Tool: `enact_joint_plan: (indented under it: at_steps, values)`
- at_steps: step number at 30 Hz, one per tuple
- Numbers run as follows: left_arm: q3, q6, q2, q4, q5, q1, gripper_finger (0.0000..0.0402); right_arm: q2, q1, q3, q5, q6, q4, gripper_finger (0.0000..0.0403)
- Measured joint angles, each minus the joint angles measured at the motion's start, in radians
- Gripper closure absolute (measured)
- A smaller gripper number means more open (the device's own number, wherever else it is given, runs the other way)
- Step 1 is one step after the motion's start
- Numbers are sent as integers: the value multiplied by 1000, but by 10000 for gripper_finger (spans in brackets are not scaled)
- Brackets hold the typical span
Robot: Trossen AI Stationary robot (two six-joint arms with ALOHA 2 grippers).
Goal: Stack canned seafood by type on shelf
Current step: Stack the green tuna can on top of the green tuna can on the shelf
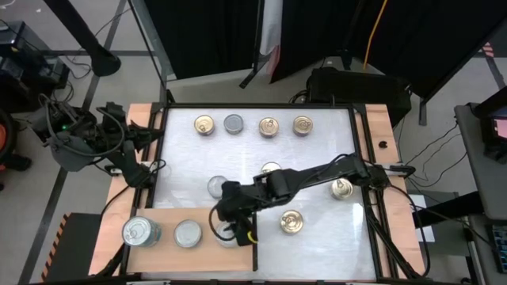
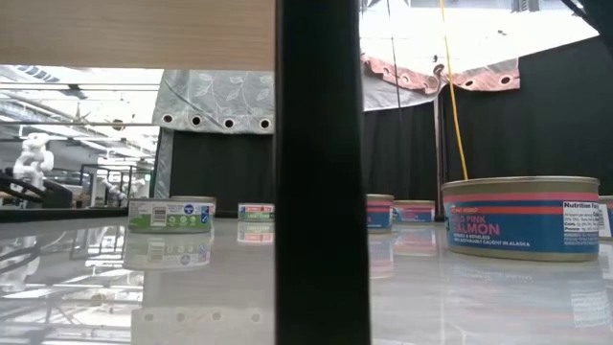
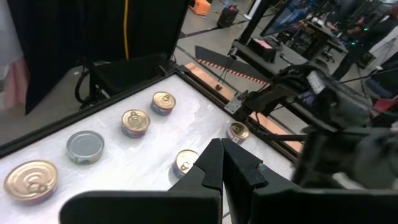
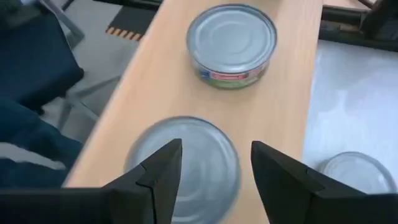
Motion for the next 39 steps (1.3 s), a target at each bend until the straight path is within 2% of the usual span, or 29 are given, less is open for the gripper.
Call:
enact_joint_plan:
  at_steps: [4, 11, 15, 21, 26, 28, 31, 36, 39]
  values:
    - [0, -37, -3, -30, -1, 0, 397, -10, 9, 3, -12, 121, -11, 183]
    - [0, -54, 4, -26, -1, 0, 397, -6, 7, 2, 54, 259, -93, 77]
    - [0, -54, 22, -18, 28, 0, 397, -5, 7, 1, 15, 286, -137, 55]
    - [0, -35, 73, 71, 125, 0, 397, -3, 13, 2, 8, 291, -129, 56]
    - [1, 61, 174, 197, 371, -18, 397, 6, 12, 2, 9, 295, -131, 77]
    - [1, 78, 234, 223, 434, -26, 397, 6, 10, 2, 8, 293, -131, 87]
    - [1, 69, 322, 245, 452, -46, 397, 7, 5, 2, 9, 290, -141, 107]
    - [0, -47, 455, 204, 459, -89, 397, 19, -1, 1, 9, 242, -205, 148]
    - [0, -91, 516, 249, 465, -115, 397, 16, -4, 1, 7, 234, -213, 171]
